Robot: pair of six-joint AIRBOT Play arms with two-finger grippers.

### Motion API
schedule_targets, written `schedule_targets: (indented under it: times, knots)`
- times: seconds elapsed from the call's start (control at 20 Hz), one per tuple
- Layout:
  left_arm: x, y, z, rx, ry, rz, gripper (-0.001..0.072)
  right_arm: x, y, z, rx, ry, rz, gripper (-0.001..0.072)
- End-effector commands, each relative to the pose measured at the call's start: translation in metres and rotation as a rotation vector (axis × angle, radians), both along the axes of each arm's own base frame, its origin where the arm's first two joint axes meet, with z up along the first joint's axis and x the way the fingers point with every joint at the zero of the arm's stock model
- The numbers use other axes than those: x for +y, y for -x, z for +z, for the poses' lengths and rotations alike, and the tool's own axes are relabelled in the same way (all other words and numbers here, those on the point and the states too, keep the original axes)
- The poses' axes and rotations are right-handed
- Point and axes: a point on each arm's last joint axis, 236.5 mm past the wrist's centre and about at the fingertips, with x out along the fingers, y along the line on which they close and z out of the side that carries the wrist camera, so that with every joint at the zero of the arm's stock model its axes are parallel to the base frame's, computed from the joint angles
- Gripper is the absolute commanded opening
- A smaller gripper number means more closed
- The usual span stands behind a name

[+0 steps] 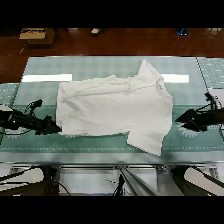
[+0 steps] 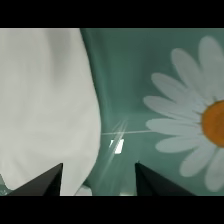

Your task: Fold the shirts.

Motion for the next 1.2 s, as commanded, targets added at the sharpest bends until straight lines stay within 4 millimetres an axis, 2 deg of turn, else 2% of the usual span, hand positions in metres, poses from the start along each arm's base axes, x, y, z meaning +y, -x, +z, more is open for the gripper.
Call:
schedule_targets:
  times: [0.0, 0.1, 0.15, 0.2, 0.25, 0.35, 0.45, 0.5, 0.55, 0.65, 0.75, 0.8, 0.85, 0.9, 0.95, 1.05, 1.15]
  knots:
    - [-0.005, -0.007, 0.006, -0.032, 0.037, 0.016, 0.0018, 0.038, 0.002, -0.028, -0.022, -0.059, -0.058, 0.0535]
    - [-0.011, -0.017, 0.013, -0.072, 0.075, 0.035, 0.0018, 0.053, -0.003, -0.041, -0.02, -0.013, -0.063, 0.0527]
    - [-0.014, -0.023, 0.018, -0.1, 0.098, 0.047, 0.0017, 0.058, -0.011, -0.045, -0.037, 0.019, -0.071, 0.0464]
    - [-0.019, -0.032, 0.025, -0.139, 0.13, 0.066, 0.0018, 0.065, -0.022, -0.044, -0.067, 0.029, -0.084, 0.0297]
    - [-0.023, -0.043, 0.034, -0.177, 0.161, 0.095, 0.0017, 0.074, -0.034, -0.037, -0.104, 0.01, -0.092, 0.0047]
    - [-0.026, -0.068, 0.07, -0.299, 0.213, 0.114, 0.0016, 0.085, -0.056, -0.005, -0.198, -0.029, -0.024, 0.0032]
    - [-0.018, -0.09, 0.119, -0.459, 0.181, 0.075, 0.0015, 0.082, -0.082, 0.058, -0.356, -0.006, 0.067, 0.0031]
    - [-0.013, -0.102, 0.155, -0.566, 0.144, 0.048, 0.0015, 0.075, -0.097, 0.104, -0.475, 0.032, 0.09, 0.0031]
    - [-0.012, -0.114, 0.2, -0.695, 0.125, 0.035, 0.0015, 0.07, -0.109, 0.156, -0.605, 0.073, 0.098, 0.0031]
    - [-0.015, -0.129, 0.293, -0.945, 0.092, 0.072, 0.0015, 0.06, -0.118, 0.287, -0.927, 0.183, 0.075, 0.0031]
    - [-0.012, -0.13, 0.391, -1.209, -0.015, 0.142, 0.0016, 0.054, -0.1, 0.406, -1.205, 0.278, 0.002, 0.0031]
    - [-0.013, -0.121, 0.442, -1.331, -0.06, 0.189, 0.0016, 0.053, -0.082, 0.46, -1.33, 0.322, -0.042, 0.0031]
    - [-0.016, -0.108, 0.486, -1.434, -0.088, 0.223, 0.0016, 0.051, -0.063, 0.502, -1.426, 0.368, -0.074, 0.0031]
    - [-0.022, -0.087, 0.526, -1.542, -0.137, 0.239, 0.0016, 0.049, -0.041, 0.539, -1.507, 0.424, -0.101, 0.0031]
    - [-0.025, -0.066, 0.559, -1.632, -0.208, 0.251, 0.0015, 0.045, -0.021, 0.567, -1.566, 0.486, -0.131, 0.0031]
    - [-0.023, -0.025, 0.602, -1.741, -0.381, 0.306, 0.0016, 0.036, 0.015, 0.606, -1.643, 0.585, -0.19, 0.0031]
    - [-0.012, 0.01, 0.627, -1.786, -0.543, 0.398, 0.0015, 0.029, 0.045, 0.627, -1.683, 0.669, -0.236, 0.0031]
